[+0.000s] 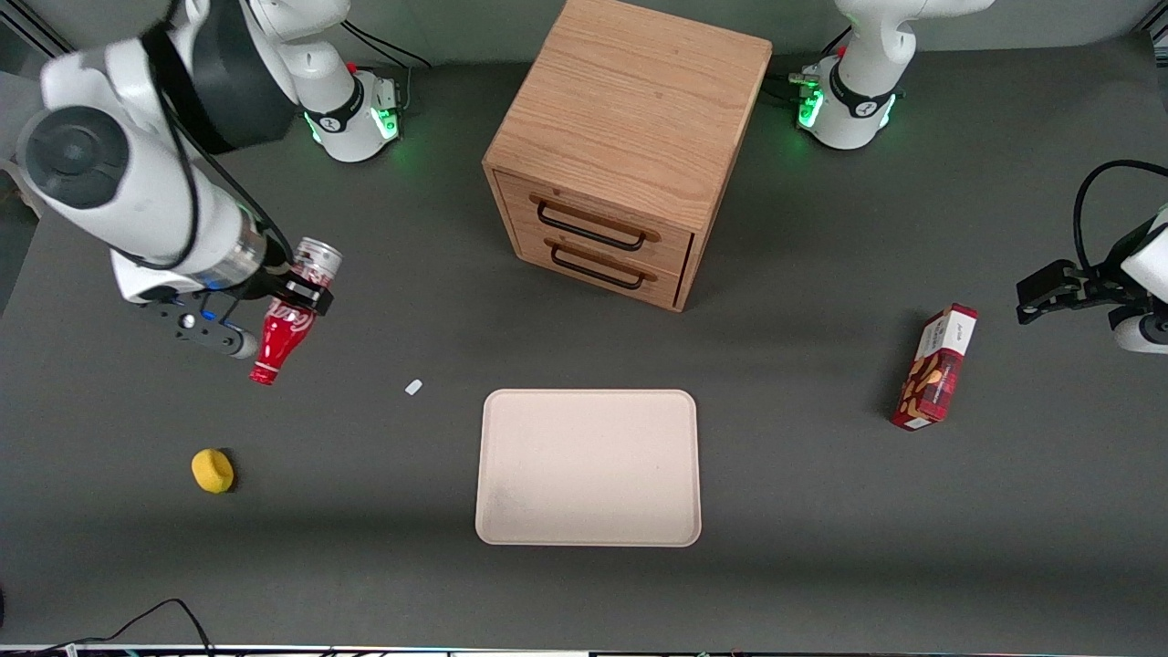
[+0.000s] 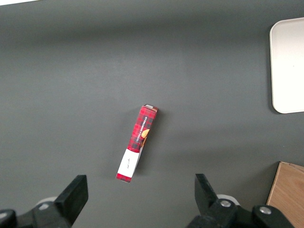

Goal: Place coke bottle on tray
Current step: 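Lift the bottle with the right gripper and carry it over the cream tray, then lower the bottle onto the tray and open the right gripper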

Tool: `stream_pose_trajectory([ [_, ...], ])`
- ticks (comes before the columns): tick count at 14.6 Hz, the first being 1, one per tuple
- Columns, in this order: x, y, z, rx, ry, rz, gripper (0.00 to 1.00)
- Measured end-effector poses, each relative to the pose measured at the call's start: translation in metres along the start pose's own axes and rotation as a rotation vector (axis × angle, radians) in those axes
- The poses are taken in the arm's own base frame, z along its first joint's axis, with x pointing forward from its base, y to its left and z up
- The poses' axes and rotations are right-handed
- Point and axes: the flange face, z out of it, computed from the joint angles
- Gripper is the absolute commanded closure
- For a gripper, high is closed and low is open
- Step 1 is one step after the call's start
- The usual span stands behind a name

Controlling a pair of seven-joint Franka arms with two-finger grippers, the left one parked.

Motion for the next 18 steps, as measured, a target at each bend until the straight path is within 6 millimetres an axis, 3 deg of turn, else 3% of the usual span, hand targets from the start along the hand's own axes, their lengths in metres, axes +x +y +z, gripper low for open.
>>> stream_pose_trajectory([
  [2,0.016,-0.019,-0.003,-0.006,-0.019,-0.023,1.00],
  [4,0.030,-0.054,0.023,-0.015,-0.035,-0.067,1.00],
  [7,0.034,-0.130,0.085,-0.008,-0.023,-0.150,1.00],
  [9,0.029,-0.183,0.137,0.014,0.005,-0.204,1.00],
  [11,0.028,-0.220,0.194,0.025,0.016,-0.237,1.00],
  [13,0.034,-0.240,0.241,0.036,0.026,-0.269,1.00],
  [15,0.043,-0.251,0.276,0.061,0.053,-0.290,1.00],
  [18,0.053,-0.260,0.303,0.090,0.102,-0.303,1.00],
])
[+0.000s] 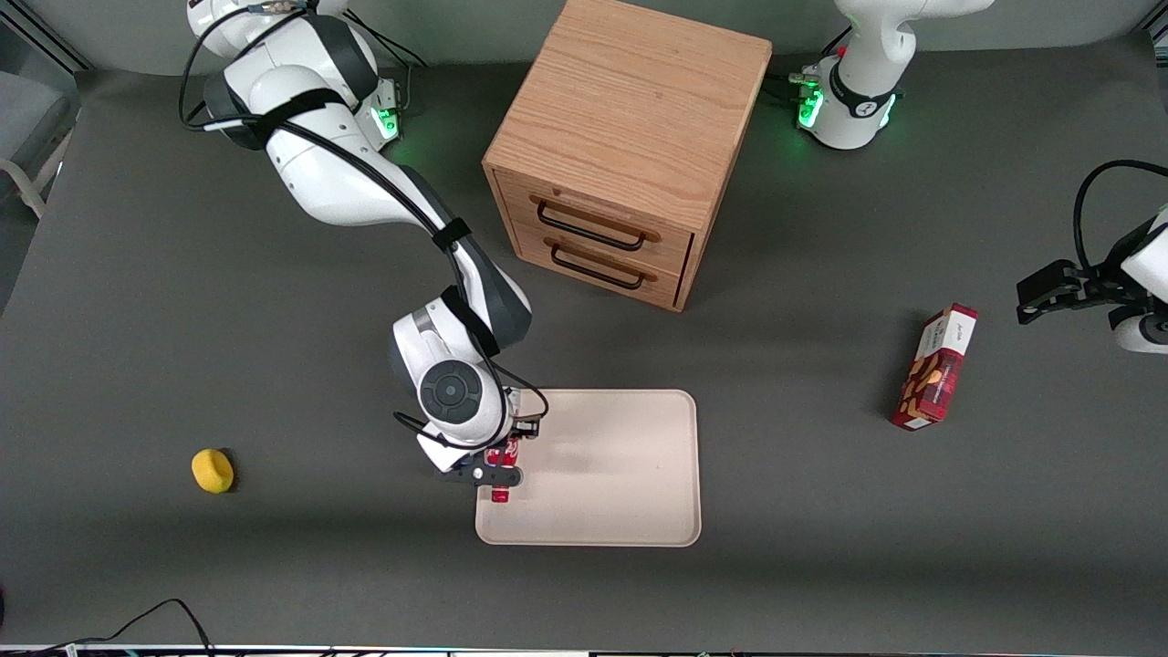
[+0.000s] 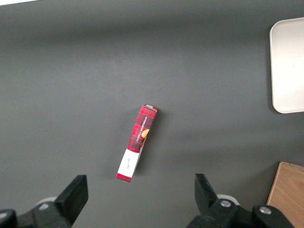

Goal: Place coke bottle on tray
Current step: 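Lower the bottle onto the tray and open the right gripper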

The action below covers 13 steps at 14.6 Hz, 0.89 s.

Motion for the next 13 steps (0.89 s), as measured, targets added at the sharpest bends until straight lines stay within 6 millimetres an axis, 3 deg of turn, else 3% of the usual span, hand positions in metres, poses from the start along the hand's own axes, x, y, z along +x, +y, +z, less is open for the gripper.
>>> stream_pose_trajectory([
  [5,0.008,0.003,0.017,-0.004,0.036,-0.074,1.00],
  [6,0.009,0.004,0.019,-0.003,0.041,-0.076,0.94],
  [7,0.009,0.004,0.020,-0.004,0.043,-0.077,0.52],
  [8,0.010,0.005,0.021,-0.005,0.043,-0.076,0.01],
  [13,0.013,0.005,0.019,0.004,0.064,-0.075,0.00],
])
